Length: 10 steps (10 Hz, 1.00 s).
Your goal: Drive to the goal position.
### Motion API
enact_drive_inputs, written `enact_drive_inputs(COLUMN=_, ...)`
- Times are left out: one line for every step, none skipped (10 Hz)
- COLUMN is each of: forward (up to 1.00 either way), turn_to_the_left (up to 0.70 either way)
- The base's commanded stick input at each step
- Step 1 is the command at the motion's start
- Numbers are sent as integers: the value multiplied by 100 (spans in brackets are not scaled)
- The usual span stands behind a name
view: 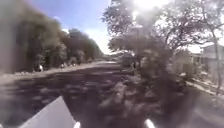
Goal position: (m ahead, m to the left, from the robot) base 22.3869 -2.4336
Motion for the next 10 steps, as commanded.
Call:
enact_drive_inputs(forward=50, turn_to_the_left=0)
enact_drive_inputs(forward=50, turn_to_the_left=0)
enact_drive_inputs(forward=50, turn_to_the_left=0)
enact_drive_inputs(forward=50, turn_to_the_left=0)
enact_drive_inputs(forward=50, turn_to_the_left=0)
enact_drive_inputs(forward=50, turn_to_the_left=0)
enact_drive_inputs(forward=50, turn_to_the_left=0)
enact_drive_inputs(forward=50, turn_to_the_left=0)
enact_drive_inputs(forward=50, turn_to_the_left=0)
enact_drive_inputs(forward=50, turn_to_the_left=0)
